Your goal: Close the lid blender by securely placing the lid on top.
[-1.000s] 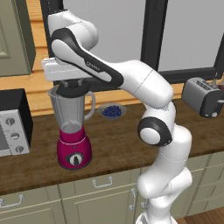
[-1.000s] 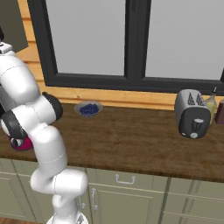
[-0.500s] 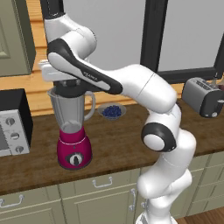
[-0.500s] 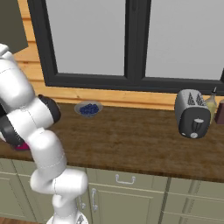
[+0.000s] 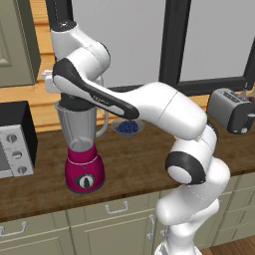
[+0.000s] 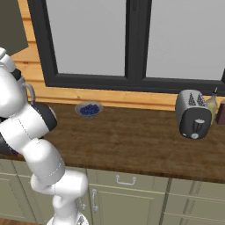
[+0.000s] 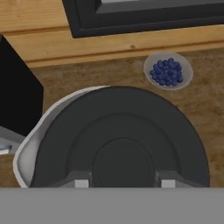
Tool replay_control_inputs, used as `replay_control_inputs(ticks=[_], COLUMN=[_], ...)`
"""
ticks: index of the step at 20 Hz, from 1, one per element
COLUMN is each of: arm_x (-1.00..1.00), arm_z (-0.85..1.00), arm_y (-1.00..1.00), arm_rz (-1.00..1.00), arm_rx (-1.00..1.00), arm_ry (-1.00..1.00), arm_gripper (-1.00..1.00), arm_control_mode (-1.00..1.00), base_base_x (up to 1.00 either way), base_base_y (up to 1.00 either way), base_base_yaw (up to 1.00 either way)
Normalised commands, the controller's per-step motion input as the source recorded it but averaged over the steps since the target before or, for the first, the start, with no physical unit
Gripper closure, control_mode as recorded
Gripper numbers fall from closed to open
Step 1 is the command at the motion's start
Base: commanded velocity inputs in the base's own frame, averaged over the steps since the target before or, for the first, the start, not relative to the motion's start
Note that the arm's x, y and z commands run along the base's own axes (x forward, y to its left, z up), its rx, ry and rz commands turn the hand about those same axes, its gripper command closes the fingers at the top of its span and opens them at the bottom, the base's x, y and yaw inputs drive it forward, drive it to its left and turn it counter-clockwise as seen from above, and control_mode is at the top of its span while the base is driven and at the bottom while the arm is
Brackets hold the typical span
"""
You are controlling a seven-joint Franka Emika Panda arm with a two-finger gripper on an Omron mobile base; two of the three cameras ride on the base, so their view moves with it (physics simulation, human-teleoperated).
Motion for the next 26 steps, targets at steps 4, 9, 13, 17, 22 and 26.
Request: replay_control_inputs(ticks=[4, 9, 13, 17, 22, 26], arm_x=[0.00, 0.00, 0.00, 0.00, 0.04, 0.01], arm_z=[-0.11, -0.16, -0.26, -0.27, -0.07, -0.04], arm_y=[0.00, 0.00, 0.02, 0.08, 0.12, 0.06], arm_rz=[0.04, 0.02, 0.02, 0.03, 0.03, 0.02], arm_rx=[0.00, 0.00, 0.00, 0.00, 0.02, 0.04], arm_ry=[0.00, 0.00, 0.03, 0.03, -0.06, -0.15], arm_gripper=[1.00, 1.00, 1.00, 1.00, 1.00, 1.00], arm_control_mode=[-1.00, -1.00, -1.00, -1.00, -1.00, -1.00], base_base_x=[0.00, 0.00, 0.00, 0.00, 0.00, 0.00], base_base_y=[0.00, 0.00, 0.00, 0.00, 0.00, 0.00], base_base_yaw=[0.00, 0.00, 0.00, 0.00, 0.00, 0.00])
